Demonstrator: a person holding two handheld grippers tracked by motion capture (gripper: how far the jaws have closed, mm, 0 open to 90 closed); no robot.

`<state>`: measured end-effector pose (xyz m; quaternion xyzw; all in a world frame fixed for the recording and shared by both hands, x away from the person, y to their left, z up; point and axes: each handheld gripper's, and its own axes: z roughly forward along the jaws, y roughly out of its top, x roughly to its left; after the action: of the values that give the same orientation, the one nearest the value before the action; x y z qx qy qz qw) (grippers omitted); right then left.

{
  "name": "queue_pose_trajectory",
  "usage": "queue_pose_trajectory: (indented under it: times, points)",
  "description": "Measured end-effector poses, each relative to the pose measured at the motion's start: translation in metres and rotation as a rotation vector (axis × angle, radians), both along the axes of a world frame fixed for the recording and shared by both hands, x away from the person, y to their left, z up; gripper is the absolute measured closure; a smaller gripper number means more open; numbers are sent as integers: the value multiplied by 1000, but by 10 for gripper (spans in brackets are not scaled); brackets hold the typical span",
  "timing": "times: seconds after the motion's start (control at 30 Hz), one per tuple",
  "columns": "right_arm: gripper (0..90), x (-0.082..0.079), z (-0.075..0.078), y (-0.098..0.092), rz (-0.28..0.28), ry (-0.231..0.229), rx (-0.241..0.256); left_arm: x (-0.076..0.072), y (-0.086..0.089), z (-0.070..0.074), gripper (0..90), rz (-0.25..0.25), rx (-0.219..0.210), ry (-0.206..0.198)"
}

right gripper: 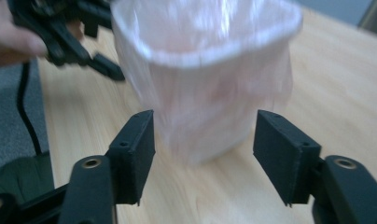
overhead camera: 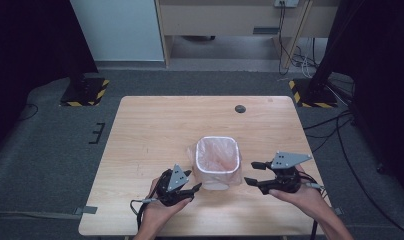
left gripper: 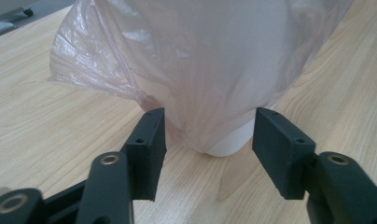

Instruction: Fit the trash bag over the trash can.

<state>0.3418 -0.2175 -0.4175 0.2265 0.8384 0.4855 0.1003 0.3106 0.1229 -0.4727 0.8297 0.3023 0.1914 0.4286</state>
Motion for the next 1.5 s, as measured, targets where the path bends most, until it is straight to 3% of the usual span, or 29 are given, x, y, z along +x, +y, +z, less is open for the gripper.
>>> queue_pose_trajectory:
  times: [0.17,0.27,0.47,0.7,0.8,0.83,0.87,1.07,1.2,1.3,1.5]
  points:
    - [565,19,37,35,31,-56,-7,-2,-1,4,514,-3,-18,-9]
    - [644,32,48,56,38,-61,-34,-2,0,5,515,1,-27,-9]
    - [773,57,46,90,55,-17,-137,-2,-2,4,511,-2,-18,-8]
    - [846,68,34,117,101,23,-289,-1,-6,3,502,-3,-10,-10]
    - [835,70,31,125,108,44,-326,-1,-5,4,498,6,-13,-13]
    - [826,71,30,128,110,49,-336,1,-4,4,497,-6,-17,-34]
    - [817,72,28,130,114,50,-344,-1,-4,4,495,11,-14,-13]
    - [702,74,24,143,112,70,-359,0,-4,4,484,14,-14,-14]
    - [595,75,24,148,115,46,-390,-1,-5,4,483,7,-12,-15]
    - [455,76,24,151,104,25,-400,-1,-6,4,481,3,-9,-20]
    - [390,77,24,149,94,21,-391,-1,-7,4,469,3,-2,-23]
